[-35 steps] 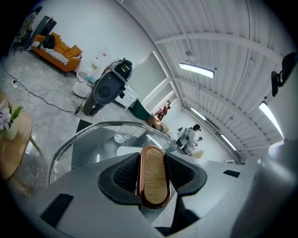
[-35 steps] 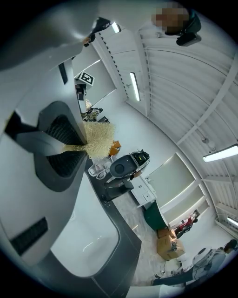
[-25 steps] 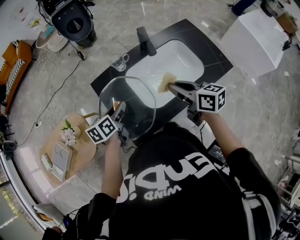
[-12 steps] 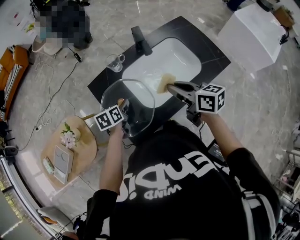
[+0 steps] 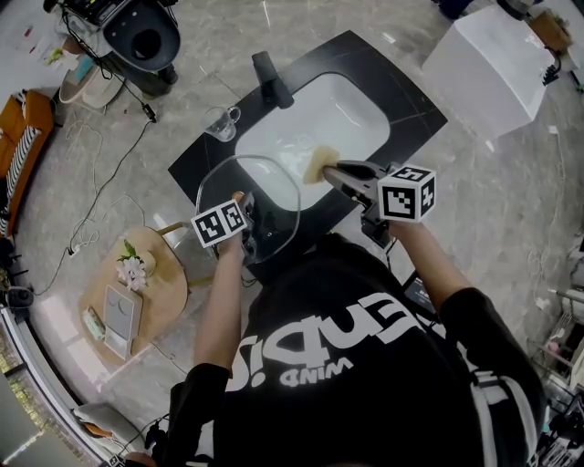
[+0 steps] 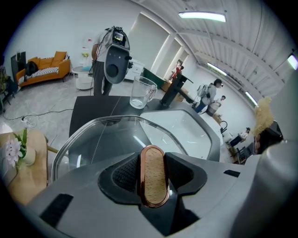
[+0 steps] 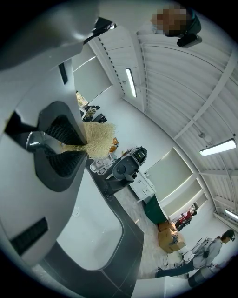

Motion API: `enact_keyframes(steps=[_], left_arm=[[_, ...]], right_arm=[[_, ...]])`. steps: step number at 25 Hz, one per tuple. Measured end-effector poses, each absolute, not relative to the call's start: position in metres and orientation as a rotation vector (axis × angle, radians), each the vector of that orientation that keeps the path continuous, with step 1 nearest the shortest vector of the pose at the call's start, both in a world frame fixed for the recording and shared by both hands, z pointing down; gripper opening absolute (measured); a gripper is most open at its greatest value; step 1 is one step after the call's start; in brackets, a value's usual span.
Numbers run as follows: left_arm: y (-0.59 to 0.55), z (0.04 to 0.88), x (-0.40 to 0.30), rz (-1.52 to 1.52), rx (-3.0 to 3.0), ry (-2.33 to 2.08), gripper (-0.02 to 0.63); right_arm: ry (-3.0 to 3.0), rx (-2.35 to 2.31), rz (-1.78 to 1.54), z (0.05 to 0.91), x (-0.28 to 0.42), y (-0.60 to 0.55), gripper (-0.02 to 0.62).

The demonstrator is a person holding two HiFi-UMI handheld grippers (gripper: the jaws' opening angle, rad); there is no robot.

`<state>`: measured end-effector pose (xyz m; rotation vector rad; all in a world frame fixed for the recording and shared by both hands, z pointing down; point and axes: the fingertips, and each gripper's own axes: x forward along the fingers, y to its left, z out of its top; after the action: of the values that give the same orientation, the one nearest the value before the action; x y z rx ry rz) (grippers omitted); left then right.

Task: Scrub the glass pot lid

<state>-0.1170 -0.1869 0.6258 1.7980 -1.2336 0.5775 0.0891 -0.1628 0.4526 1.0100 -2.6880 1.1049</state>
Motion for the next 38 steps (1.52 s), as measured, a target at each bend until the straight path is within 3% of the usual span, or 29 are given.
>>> enact_keyframes(steps=[15, 18, 21, 38], left_arm=[[-0.192, 0.574, -0.116, 0.488, 1.91, -1.244, 0.215], [-0.19, 0.544, -0.119, 0.436, 1.973, -1.275, 0.17], [-0.186, 0.51, -0.12, 0.363, 2.04, -1.308, 0.02], [-0.144, 0.439, -0.124, 0.095, 2.389, -1.525, 0.012]], right_arm=[[-2.676, 0.963, 1.056, 0.456, 0.076, -0.161, 0.037], [-2.677, 0.951, 1.022, 0.453, 0.068, -0.159, 0.037], [-2.68, 0.957, 0.967, 0.449, 0.062, -0.158, 0.037], [-2.67, 1.133, 0.52, 0.457, 0.031, -0.146, 0.037]])
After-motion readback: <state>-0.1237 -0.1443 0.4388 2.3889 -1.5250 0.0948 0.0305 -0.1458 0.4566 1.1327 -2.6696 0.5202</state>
